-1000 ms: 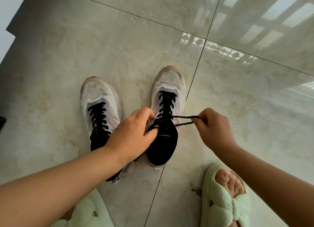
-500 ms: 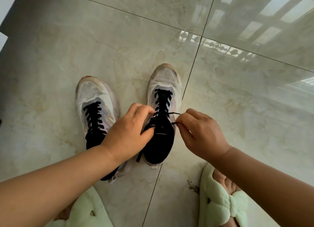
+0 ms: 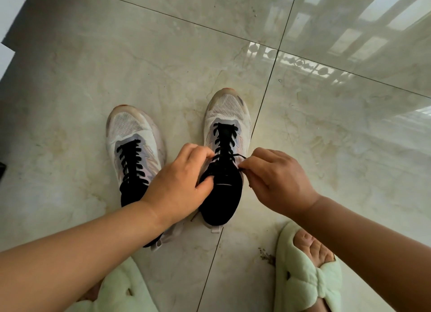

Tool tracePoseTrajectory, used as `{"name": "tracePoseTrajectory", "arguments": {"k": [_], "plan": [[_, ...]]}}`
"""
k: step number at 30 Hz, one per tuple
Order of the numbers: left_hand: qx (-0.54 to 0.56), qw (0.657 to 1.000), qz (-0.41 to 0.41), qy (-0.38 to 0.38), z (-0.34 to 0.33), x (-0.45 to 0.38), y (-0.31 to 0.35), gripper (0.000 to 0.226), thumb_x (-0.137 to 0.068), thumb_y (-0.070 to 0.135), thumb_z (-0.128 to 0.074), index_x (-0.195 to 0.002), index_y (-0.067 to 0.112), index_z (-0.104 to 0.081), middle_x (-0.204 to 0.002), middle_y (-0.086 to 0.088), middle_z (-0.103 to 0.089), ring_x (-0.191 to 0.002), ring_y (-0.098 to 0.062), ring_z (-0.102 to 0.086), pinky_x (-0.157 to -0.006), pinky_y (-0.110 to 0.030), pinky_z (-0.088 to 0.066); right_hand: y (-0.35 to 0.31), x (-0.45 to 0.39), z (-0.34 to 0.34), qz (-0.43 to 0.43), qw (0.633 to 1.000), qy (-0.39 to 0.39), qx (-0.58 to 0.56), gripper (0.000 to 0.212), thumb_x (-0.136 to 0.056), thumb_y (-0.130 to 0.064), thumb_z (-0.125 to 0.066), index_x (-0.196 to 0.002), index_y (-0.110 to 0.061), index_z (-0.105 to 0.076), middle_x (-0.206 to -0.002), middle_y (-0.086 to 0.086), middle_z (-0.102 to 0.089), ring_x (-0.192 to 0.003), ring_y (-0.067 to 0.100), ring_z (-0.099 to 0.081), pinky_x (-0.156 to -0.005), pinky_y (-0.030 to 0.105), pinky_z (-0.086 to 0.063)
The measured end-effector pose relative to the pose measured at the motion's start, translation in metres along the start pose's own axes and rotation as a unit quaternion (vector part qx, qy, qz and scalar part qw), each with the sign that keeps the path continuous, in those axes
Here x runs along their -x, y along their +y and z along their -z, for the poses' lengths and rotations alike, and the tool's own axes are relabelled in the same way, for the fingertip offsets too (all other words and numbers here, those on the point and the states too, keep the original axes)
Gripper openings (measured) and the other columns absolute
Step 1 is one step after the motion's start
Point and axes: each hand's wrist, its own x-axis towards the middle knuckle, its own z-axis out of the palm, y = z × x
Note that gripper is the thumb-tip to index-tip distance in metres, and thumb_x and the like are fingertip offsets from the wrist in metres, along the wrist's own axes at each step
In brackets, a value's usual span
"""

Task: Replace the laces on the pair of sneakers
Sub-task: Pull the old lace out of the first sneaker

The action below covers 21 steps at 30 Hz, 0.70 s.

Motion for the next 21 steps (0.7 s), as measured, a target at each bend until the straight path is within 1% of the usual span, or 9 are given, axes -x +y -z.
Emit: {"name": "tracePoseTrajectory", "arguments": {"k": [2, 4, 7, 9, 11, 13, 16, 18, 21], "plan": [[-0.004, 1.000, -0.003, 0.004, -0.001, 0.001, 0.000, 0.034, -0.085, 0.022, -0.058, -0.117, 0.021, -0.050, -0.117, 0.008, -0.047, -0.081, -0.018, -0.058, -0.072, -0.034, -0.050, 0.008, 0.004, -0.002, -0.029, 0.999, -0.013, 0.033, 0.005, -0.077, 0.001, -0.064, -0.074, -0.002, -0.067, -0.065, 0.010, -0.057, -0.053, 0.031, -0.054, -0.049, 0.032, -0.046], [-0.002, 1.000, -0.002, 0.008, -0.002, 0.001, 0.001, 0.033, -0.085, 0.021, -0.058, -0.117, 0.021, -0.050, -0.117, 0.009, -0.047, -0.072, -0.012, -0.053, -0.070, -0.030, -0.049, 0.021, 0.008, -0.001, -0.089, 0.993, -0.040, 0.067, 0.006, -0.076, 0.005, -0.065, -0.072, 0.000, -0.065, -0.065, 0.011, -0.058, -0.055, 0.033, -0.055, -0.050, 0.032, -0.044], [0.005, 1.000, 0.002, 0.011, -0.003, 0.001, 0.001, 0.033, -0.084, 0.020, -0.059, -0.117, 0.021, -0.051, -0.117, 0.009, -0.047, -0.083, -0.016, -0.058, -0.073, -0.031, -0.049, 0.036, 0.014, 0.004, -0.165, 0.979, -0.068, 0.097, 0.009, -0.082, 0.000, -0.060, -0.080, -0.002, -0.069, -0.073, 0.011, -0.061, -0.063, 0.035, -0.058, -0.056, 0.028, -0.037], [0.007, 1.000, 0.008, 0.009, -0.003, 0.001, -0.001, 0.035, -0.084, 0.019, -0.059, -0.117, 0.022, -0.050, -0.119, 0.009, -0.047, -0.082, -0.015, -0.058, -0.072, -0.029, -0.048, 0.031, 0.017, 0.008, -0.135, 0.989, -0.035, 0.053, 0.013, -0.080, -0.004, -0.064, -0.090, -0.005, -0.071, -0.076, 0.009, -0.062, -0.062, 0.031, -0.059, -0.060, 0.028, -0.041], [0.007, 1.000, 0.012, 0.006, -0.004, 0.001, -0.001, 0.035, -0.083, 0.020, -0.058, -0.118, 0.024, -0.050, -0.119, 0.010, -0.046, -0.068, -0.009, -0.053, -0.068, -0.024, -0.043, 0.016, 0.015, 0.007, -0.092, 0.996, -0.003, 0.013, 0.027, -0.078, -0.012, -0.065, -0.104, -0.007, -0.069, -0.079, 0.006, -0.060, -0.062, 0.024, -0.058, -0.062, 0.028, -0.043], [0.010, 1.000, 0.015, 0.003, -0.004, 0.000, -0.001, 0.035, -0.083, 0.021, -0.059, -0.117, 0.024, -0.049, -0.119, 0.010, -0.046, -0.065, -0.009, -0.051, -0.068, -0.024, -0.043, 0.005, 0.009, 0.004, -0.054, 0.998, 0.020, -0.012, 0.029, -0.080, -0.016, -0.064, -0.108, -0.009, -0.068, -0.081, 0.006, -0.059, -0.065, 0.023, -0.057, -0.062, 0.031, -0.046], [0.011, 1.000, 0.015, -0.002, -0.003, 0.000, -0.002, 0.037, -0.083, 0.021, -0.059, -0.118, 0.025, -0.048, -0.119, 0.011, -0.045, -0.062, -0.009, -0.048, -0.068, -0.023, -0.042, -0.004, 0.001, 0.000, -0.017, 0.999, 0.019, -0.028, 0.016, -0.084, -0.013, -0.061, -0.095, -0.008, -0.071, -0.080, 0.008, -0.059, -0.067, 0.027, -0.058, -0.061, 0.037, -0.048], [0.009, 1.000, 0.014, -0.004, -0.003, 0.000, -0.002, 0.036, -0.083, 0.021, -0.059, -0.117, 0.024, -0.049, -0.118, 0.010, -0.046, -0.060, -0.011, -0.046, -0.067, -0.024, -0.041, -0.002, -0.001, -0.001, -0.013, 1.000, 0.005, -0.013, 0.010, -0.082, -0.009, -0.060, -0.085, -0.007, -0.070, -0.076, 0.007, -0.059, -0.065, 0.027, -0.056, -0.060, 0.036, -0.047], [0.006, 1.000, 0.011, 0.007, -0.004, 0.000, -0.001, 0.033, -0.084, 0.022, -0.059, -0.116, 0.023, -0.050, -0.116, 0.009, -0.047, -0.059, -0.010, -0.045, -0.068, -0.026, -0.042, 0.013, 0.000, -0.002, -0.084, 0.994, -0.043, 0.052, 0.009, -0.082, -0.003, -0.059, -0.077, -0.004, -0.066, -0.074, 0.008, -0.058, -0.067, 0.030, -0.055, -0.062, 0.035, -0.042]]}}
